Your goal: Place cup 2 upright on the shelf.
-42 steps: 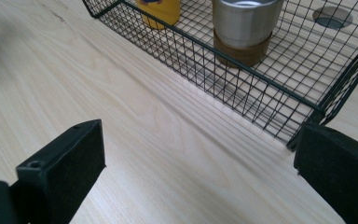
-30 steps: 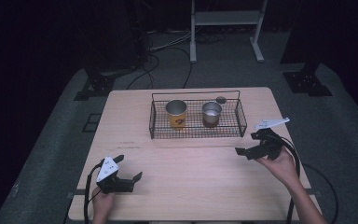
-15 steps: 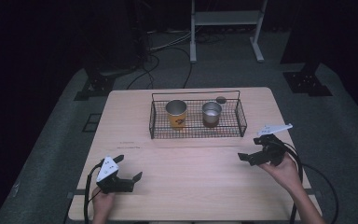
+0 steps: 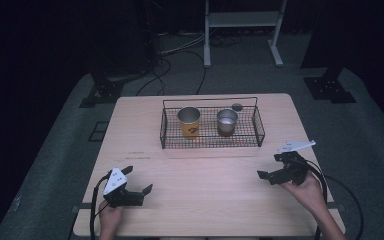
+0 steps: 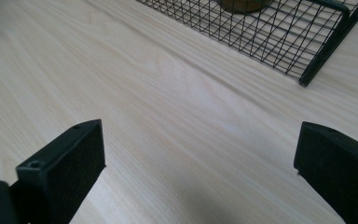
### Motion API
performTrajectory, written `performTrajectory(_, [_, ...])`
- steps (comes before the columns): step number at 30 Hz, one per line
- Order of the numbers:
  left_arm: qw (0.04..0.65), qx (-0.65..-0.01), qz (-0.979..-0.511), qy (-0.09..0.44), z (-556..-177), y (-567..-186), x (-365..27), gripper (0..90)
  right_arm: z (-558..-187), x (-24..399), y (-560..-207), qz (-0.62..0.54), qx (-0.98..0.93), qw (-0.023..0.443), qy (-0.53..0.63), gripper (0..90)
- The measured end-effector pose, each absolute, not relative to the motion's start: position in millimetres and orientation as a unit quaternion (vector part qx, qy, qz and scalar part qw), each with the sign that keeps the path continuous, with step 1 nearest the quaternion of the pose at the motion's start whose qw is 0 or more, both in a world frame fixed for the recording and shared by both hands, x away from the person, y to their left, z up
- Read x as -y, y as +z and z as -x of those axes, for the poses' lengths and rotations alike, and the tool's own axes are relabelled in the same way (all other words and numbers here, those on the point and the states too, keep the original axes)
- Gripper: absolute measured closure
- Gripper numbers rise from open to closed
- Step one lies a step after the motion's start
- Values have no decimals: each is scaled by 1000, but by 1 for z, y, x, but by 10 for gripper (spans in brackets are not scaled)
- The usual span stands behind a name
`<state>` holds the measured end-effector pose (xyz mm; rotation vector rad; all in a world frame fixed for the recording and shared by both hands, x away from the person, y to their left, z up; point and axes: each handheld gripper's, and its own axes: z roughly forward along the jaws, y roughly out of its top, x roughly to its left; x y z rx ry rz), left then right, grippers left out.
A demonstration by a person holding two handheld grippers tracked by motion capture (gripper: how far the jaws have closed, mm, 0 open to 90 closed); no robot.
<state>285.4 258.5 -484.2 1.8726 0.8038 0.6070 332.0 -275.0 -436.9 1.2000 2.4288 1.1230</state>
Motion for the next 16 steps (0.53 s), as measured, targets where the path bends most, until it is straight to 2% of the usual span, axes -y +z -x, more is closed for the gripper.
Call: performTrajectory(16, [486,-332,-769,249,-286,-484,-258,0,-311,279,-452,-413,-817,104,389,13])
